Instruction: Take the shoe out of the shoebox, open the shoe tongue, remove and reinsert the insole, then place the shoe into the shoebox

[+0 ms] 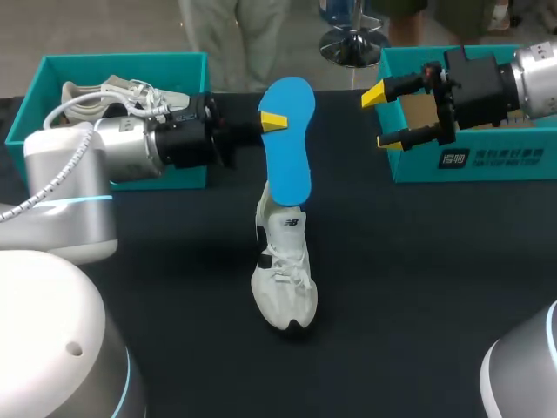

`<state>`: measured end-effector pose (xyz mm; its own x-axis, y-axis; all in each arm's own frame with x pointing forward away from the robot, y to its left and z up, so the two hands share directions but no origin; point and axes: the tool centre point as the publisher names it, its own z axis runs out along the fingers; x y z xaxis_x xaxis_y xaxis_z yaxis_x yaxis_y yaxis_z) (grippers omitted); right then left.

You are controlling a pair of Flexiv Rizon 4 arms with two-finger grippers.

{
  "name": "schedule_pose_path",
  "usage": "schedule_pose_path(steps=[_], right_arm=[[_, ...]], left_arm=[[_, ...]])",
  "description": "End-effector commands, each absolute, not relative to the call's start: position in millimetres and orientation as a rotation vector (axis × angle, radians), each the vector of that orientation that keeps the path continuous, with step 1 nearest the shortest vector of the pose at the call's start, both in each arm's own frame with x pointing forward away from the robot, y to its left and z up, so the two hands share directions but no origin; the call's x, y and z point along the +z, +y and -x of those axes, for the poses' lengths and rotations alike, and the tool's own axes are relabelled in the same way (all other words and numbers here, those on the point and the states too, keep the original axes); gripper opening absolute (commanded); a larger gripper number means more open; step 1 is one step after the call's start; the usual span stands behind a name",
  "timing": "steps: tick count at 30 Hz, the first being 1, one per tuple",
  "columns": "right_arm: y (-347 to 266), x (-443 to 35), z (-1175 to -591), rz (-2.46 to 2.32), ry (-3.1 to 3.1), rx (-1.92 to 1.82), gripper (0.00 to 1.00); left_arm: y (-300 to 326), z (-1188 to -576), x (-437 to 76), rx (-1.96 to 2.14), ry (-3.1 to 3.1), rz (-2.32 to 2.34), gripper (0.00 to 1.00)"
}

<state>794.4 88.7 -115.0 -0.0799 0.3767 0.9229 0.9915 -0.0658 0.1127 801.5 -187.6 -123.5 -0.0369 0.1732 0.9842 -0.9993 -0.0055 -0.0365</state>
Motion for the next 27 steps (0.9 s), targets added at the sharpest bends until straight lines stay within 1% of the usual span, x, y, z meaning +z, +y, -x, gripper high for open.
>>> schedule_pose_path(steps=[1,17,27], right_arm=[[88.5,-121.7,-793.6,1.48,-1.493,-1.171,1.0],[85.1,-131.1,-792.1,1.489,-1.455,-1.149,1.0],[85.1,-131.1,-792.1,1.489,-1.455,-1.149,1.0]], left_arm=[[-184.9,-799.1,-121.7,1.32,-1.105,-1.057,0.0],[-184.8,-798.8,-120.6,1.355,-1.149,-1.02,0.0],[-183.0,-801.6,-123.6,1.702,-1.453,-0.81,0.0]])
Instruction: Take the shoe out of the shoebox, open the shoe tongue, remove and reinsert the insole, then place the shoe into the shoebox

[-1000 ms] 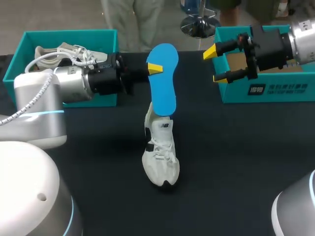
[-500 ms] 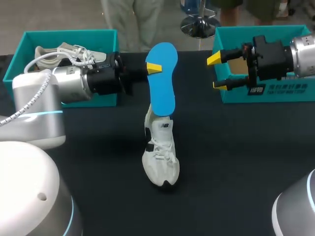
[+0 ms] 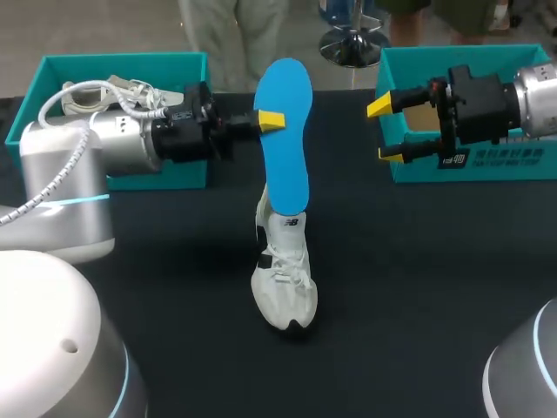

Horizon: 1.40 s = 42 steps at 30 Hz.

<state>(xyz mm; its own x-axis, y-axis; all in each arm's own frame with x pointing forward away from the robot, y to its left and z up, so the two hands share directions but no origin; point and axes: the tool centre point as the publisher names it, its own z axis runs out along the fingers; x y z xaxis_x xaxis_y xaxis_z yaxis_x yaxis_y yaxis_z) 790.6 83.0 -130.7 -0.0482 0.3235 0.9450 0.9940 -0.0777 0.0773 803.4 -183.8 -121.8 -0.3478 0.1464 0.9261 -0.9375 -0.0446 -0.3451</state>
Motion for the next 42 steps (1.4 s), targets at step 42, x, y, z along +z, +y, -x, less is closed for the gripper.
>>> schedule_pose_path(steps=[42], right_arm=[[85.1,-131.1,-792.1,1.489,-1.455,-1.149,1.0]], left_arm=[[-186.8,-816.5,-128.4,2.654,-2.098,0.894,0.0]])
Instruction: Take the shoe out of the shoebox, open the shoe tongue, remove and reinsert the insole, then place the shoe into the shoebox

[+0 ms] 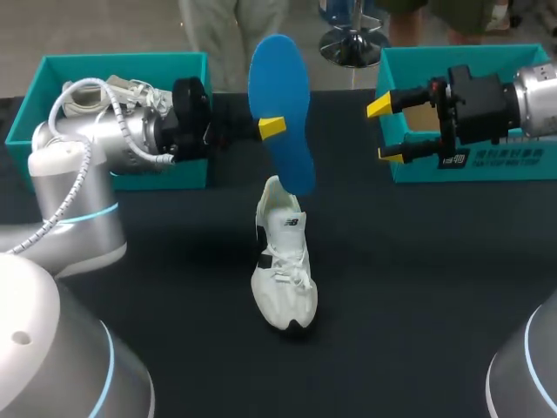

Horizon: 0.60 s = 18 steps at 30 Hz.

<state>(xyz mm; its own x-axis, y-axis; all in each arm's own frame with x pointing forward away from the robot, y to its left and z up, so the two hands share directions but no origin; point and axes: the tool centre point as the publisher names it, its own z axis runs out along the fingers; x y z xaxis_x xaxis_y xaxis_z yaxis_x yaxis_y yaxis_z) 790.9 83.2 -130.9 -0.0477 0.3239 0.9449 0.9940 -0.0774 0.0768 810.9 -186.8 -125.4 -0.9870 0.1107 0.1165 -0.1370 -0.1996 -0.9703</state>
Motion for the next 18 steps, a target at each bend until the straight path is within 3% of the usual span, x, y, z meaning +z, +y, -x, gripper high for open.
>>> schedule_pose_path(steps=[1,18], right_arm=[[85.1,-131.1,-792.1,1.489,-1.455,-1.149,1.0],[85.1,-131.1,-792.1,1.489,-1.455,-1.149,1.0]], left_arm=[[-186.0,-816.7,-129.2,2.681,-2.104,0.944,0.0],[-184.7,-817.7,-129.9,2.715,-2.096,1.019,0.0]])
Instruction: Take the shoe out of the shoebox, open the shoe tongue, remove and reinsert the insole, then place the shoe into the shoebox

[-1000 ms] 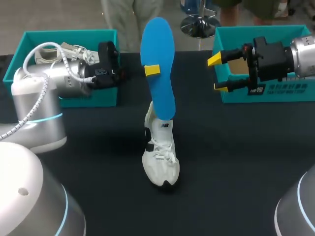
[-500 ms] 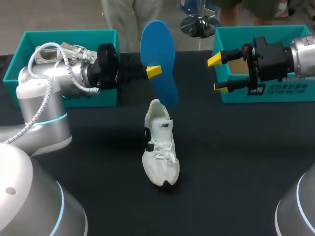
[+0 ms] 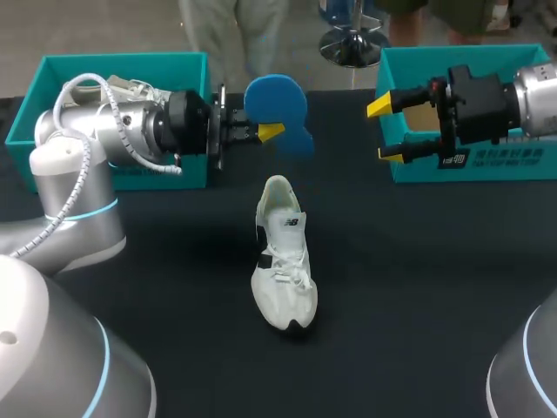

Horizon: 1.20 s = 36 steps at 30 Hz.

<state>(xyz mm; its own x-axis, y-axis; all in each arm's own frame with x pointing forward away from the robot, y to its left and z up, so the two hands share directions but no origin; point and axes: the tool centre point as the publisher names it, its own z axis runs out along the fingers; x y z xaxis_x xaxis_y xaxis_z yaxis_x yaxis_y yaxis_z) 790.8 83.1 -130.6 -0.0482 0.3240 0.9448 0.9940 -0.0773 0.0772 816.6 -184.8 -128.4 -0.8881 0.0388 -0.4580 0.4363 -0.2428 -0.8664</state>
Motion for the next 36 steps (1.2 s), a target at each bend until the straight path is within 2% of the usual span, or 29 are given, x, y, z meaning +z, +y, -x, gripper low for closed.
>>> schedule_pose_path(steps=[1,10,15,36], right_arm=[[85.1,-131.1,-792.1,1.489,-1.455,-1.149,1.0],[85.1,-131.1,-792.1,1.489,-1.455,-1.149,1.0],[85.1,-131.1,-792.1,1.489,-1.455,-1.149,1.0],[85.1,-131.1,-792.1,1.489,-1.455,-1.149,1.0]], left_arm=[[-184.7,-817.7,-129.9,-2.053,1.585,-0.771,0.0],[-188.6,-805.6,-138.1,-1.376,1.178,-1.162,0.0],[-190.7,-802.8,-144.0,-1.208,1.091,-1.223,0.0],[-188.5,-816.4,-135.9,-1.058,0.95,-1.325,0.0]])
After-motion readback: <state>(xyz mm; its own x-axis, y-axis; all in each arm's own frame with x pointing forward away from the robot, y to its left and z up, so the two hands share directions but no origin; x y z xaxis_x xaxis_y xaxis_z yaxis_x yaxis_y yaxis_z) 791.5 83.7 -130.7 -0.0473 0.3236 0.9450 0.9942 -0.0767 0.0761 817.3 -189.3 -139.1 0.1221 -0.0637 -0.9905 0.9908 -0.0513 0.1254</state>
